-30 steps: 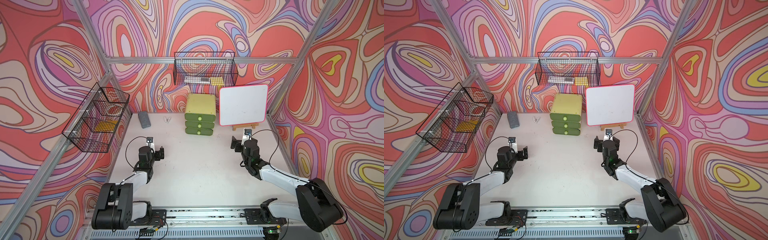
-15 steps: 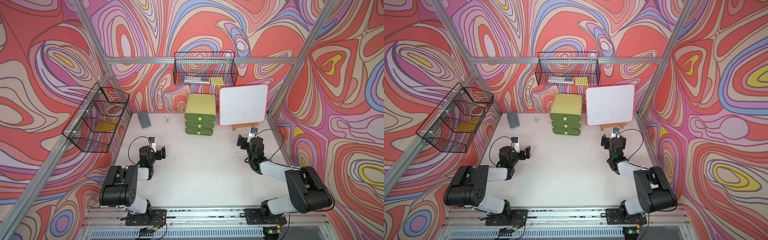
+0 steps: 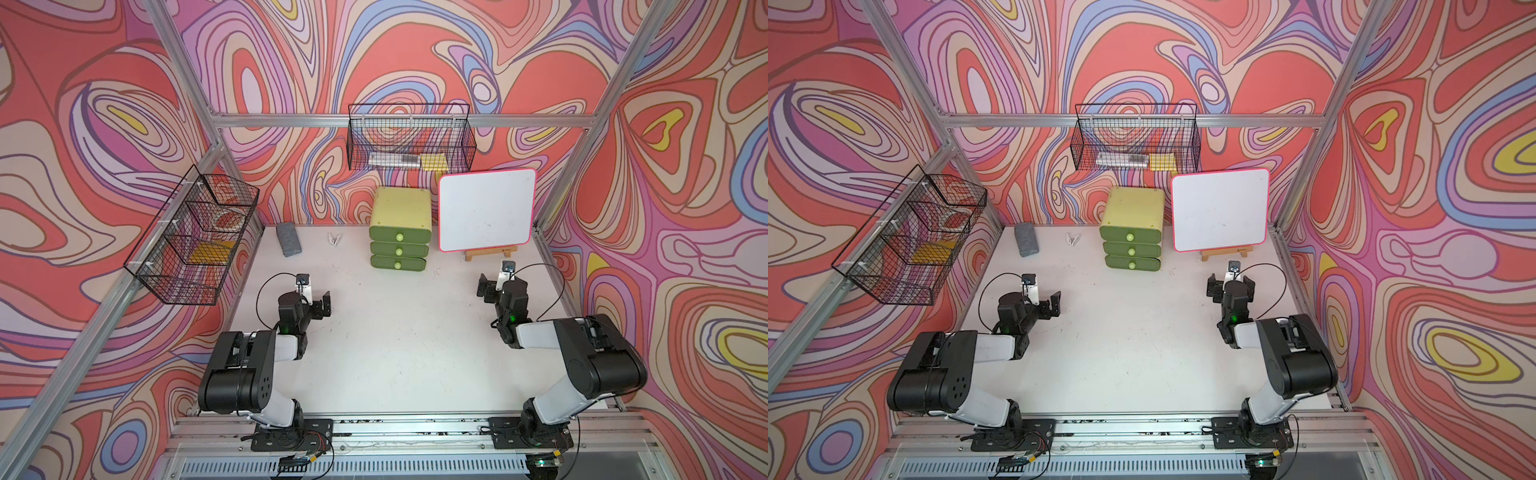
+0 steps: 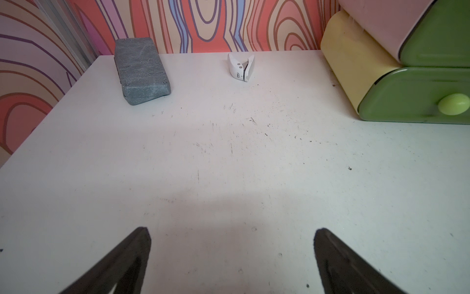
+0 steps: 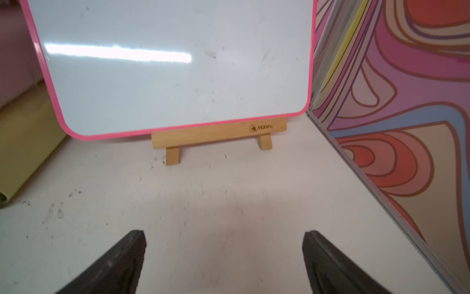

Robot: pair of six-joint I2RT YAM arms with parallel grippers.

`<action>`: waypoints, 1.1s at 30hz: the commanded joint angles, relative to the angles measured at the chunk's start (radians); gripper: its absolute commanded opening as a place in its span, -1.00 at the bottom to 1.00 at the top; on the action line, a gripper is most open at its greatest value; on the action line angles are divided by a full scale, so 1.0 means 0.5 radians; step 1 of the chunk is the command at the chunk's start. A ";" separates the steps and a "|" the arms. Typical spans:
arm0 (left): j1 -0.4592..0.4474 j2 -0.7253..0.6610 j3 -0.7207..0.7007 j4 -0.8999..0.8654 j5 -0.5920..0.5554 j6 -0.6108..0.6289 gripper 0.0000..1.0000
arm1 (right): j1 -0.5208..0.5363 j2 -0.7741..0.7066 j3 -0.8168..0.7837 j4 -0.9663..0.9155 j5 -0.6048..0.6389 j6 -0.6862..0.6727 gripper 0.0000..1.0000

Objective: Place the wired earphones into the drawer by color
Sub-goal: Reset both arms

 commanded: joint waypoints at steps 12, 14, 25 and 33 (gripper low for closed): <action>0.007 0.006 0.025 0.061 -0.006 -0.021 0.98 | -0.111 0.118 -0.016 0.278 -0.036 0.101 0.96; 0.007 0.007 0.025 0.061 -0.005 -0.019 0.98 | -0.109 0.125 -0.019 0.300 -0.034 0.095 0.96; 0.007 0.003 0.025 0.061 -0.005 -0.019 0.98 | -0.111 0.124 -0.012 0.285 -0.045 0.103 0.96; 0.007 0.008 0.040 0.035 -0.018 -0.021 0.98 | -0.111 0.124 -0.012 0.284 -0.042 0.101 0.97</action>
